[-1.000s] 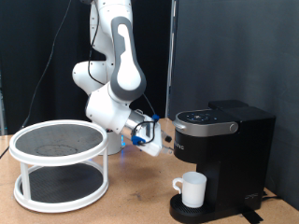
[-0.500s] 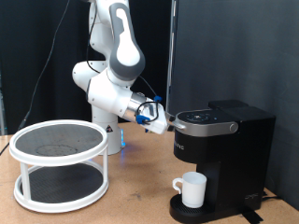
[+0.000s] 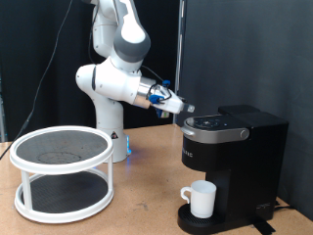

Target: Make a cup of coffee with the keurig machine

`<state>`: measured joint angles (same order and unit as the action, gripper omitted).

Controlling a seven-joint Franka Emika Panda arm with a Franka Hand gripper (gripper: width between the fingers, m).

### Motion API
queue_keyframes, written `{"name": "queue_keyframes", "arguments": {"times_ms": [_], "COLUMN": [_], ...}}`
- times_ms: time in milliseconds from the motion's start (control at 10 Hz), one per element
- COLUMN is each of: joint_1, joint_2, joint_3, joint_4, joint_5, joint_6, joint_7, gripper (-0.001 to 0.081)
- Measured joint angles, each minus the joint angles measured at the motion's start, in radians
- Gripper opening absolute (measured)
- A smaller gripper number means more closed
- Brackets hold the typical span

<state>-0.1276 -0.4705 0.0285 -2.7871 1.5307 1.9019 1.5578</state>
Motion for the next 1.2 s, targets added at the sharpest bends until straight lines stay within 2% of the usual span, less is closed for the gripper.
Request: {"name": "queue_keyframes", "arguments": {"times_ms": [500, 700, 800, 900, 1100, 1200], "joint_1": [-0.001, 0.000, 0.000, -0.001, -0.017, -0.035], "joint_2": [-0.209, -0.204, -0.205, -0.206, -0.207, -0.206], "joint_3": [0.018, 0.018, 0.023, 0.045, 0.125, 0.162], "joint_4": [-0.010, 0.002, 0.028, 0.061, 0.130, 0.167], "joint_5": [-0.069, -0.041, -0.033, -0.034, -0.167, -0.283], "joint_6": [0.030, 0.036, 0.053, 0.109, 0.244, 0.269], "joint_7": [0.166, 0.156, 0.163, 0.177, 0.258, 0.312], "gripper": [0.0734, 0.0734, 0.0734, 0.0734, 0.0734, 0.0734]}}
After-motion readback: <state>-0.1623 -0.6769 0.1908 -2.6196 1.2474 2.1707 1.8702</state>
